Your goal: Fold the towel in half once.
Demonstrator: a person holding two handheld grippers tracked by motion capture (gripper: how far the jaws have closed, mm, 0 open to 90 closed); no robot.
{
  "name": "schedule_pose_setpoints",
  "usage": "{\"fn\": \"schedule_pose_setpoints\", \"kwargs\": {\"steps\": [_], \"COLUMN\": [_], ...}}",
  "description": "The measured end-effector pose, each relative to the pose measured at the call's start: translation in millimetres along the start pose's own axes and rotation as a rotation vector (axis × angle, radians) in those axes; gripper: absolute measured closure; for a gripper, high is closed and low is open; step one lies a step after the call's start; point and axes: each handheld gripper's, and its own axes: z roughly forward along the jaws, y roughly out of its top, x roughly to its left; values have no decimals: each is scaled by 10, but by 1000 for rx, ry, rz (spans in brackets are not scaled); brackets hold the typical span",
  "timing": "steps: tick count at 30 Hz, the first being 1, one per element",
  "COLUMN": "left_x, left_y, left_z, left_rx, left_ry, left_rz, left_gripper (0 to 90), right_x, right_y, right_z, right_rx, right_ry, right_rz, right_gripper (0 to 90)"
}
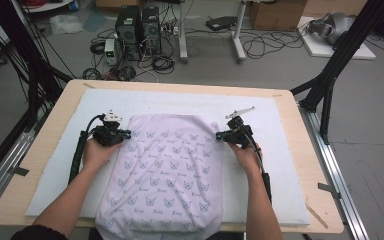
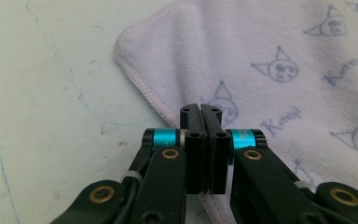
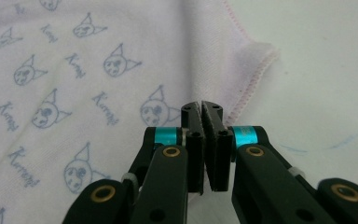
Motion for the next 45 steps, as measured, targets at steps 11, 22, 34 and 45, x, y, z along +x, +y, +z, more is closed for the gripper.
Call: {"fn": "schedule_pose_setpoints", "kwargs": {"steps": [11, 22, 34, 45], "left_x": [140, 183, 122, -301], "left_y": [6, 475, 330, -804], "left_z": [-115, -277, -746, -1098], "left_rx": [-94, -134, -243, -106], "left_ry": [-1, 4, -63, -216], "left_rz": [-64, -26, -8, 47], "left_gripper": [881, 881, 881, 730], "right_x": [-12, -117, 21, 752], "right_y": [162, 538, 458, -536], "right_z": [-100, -298, -735, -797], "right_rx": [-16, -33, -151, -33], "right_ry": [9, -3, 148, 335], "right_rz": [-36, -50, 0, -66], "right_gripper": [882, 886, 886, 720]}}
